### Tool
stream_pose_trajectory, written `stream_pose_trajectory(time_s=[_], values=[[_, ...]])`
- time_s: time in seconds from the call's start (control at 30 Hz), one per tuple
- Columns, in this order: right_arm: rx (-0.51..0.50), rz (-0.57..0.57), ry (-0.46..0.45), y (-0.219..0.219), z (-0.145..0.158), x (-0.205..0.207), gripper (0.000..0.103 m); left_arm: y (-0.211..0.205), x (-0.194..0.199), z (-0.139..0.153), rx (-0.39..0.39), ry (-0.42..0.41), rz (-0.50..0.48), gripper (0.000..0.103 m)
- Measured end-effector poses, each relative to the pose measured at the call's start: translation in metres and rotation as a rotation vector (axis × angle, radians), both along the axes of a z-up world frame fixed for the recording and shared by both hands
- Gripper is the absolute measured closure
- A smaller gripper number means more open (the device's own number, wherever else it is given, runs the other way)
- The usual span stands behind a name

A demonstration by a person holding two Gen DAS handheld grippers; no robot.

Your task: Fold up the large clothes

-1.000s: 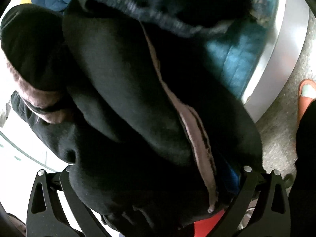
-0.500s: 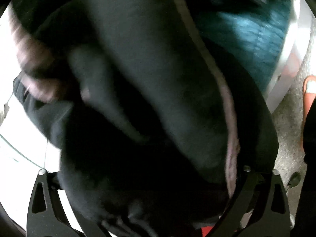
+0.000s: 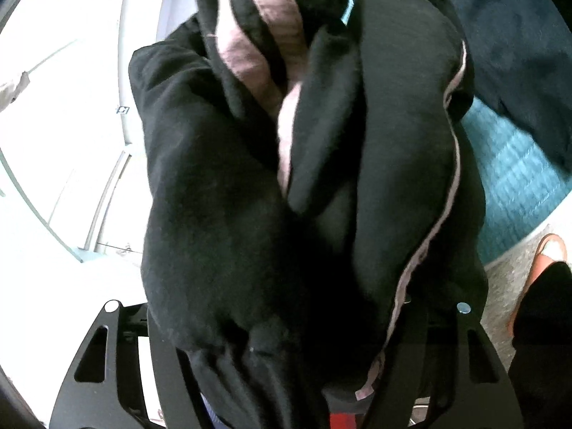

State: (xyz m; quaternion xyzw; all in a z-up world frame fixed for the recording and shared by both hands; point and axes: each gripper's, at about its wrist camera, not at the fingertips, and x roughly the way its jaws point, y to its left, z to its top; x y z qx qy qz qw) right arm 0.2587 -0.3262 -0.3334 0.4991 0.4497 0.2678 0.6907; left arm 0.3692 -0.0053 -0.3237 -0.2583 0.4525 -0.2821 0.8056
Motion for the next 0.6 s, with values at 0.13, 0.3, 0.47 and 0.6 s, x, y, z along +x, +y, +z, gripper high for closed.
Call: stream_pose_trajectory(time_s=[0.13, 0.3, 0.47, 0.6], values=[[-0.005, -0.044, 0.051, -0.019, -0.002, -0.008, 0.049, 0.006, 0.007, -0.004, -0.069, 0.068, 0.006, 0.004], [0.04, -0.134, 0.128, -0.074, -0.039, -0.029, 0.052, 0.03, 0.023, 0.009, -0.11, 0.051, -0.003, 0.004], [0.112, -0.169, 0.182, -0.091, -0.084, -0.048, 0.052, 0.032, 0.08, -0.001, -0.058, 0.109, -0.074, 0.004], [0.131, -0.129, 0.172, -0.101, -0.097, -0.029, 0.051, 0.032, 0.139, -0.004, -0.056, 0.123, -0.137, 0.004]])
